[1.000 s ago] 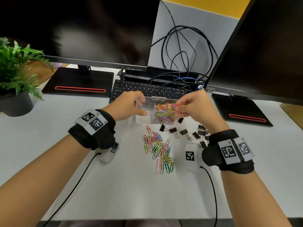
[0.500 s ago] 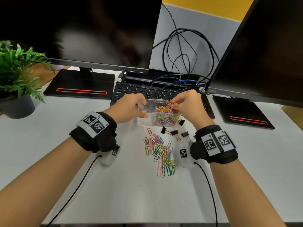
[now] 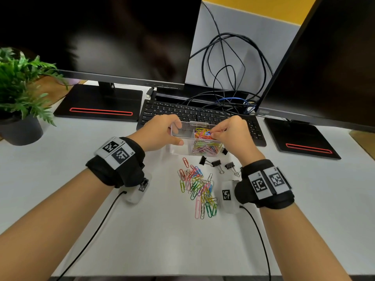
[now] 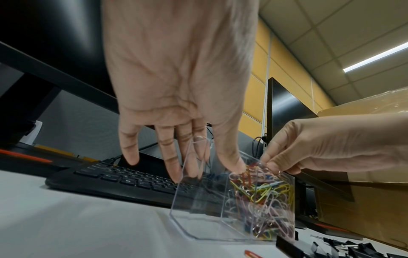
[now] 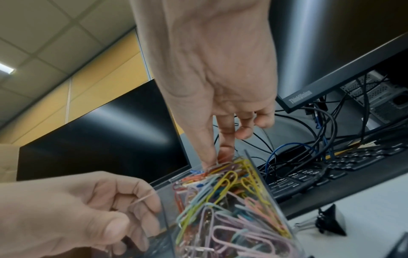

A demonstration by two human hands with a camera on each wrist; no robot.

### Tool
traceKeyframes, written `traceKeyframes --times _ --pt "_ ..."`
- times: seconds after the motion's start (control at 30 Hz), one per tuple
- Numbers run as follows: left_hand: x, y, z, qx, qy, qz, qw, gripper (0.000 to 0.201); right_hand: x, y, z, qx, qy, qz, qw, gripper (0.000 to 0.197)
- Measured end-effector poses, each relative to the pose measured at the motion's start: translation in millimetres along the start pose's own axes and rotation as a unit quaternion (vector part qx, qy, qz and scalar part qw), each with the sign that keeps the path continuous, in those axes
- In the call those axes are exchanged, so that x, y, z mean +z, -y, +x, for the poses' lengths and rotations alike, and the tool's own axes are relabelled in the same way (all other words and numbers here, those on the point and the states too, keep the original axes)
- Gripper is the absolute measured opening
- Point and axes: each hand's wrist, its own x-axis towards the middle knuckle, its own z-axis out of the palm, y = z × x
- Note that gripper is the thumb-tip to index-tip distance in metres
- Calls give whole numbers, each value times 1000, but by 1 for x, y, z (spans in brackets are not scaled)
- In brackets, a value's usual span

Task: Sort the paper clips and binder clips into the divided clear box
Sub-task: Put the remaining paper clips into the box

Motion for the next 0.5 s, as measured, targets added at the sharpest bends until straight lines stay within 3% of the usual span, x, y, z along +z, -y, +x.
traceKeyframes --times 0.27,0.5 --pt "0 0 0 -3 1 1 1000 43 2 8 3 -34 -2 25 999 8" --pt "0 0 0 -5 1 -2 1000 43 16 7 3 -71 36 -43 996 11"
